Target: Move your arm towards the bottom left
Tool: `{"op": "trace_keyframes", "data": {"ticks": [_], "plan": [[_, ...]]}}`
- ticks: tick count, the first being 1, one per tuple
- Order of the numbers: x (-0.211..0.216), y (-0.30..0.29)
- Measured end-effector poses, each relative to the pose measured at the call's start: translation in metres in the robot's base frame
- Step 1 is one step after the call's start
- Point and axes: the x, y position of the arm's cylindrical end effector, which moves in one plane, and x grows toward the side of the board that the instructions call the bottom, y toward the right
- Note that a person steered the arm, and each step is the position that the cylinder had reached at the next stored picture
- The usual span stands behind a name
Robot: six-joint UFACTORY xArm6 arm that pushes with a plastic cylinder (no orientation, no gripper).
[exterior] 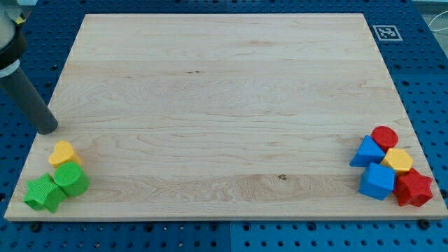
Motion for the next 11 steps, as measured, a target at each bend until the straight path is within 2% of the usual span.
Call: {"op": "trace_keyframes", "data": {"ticks": [1,4,9,11], "plan": [[0.015,-0.017],[0.028,-0.018],[0.079,-0.017],[0.116,-0.017]]}}
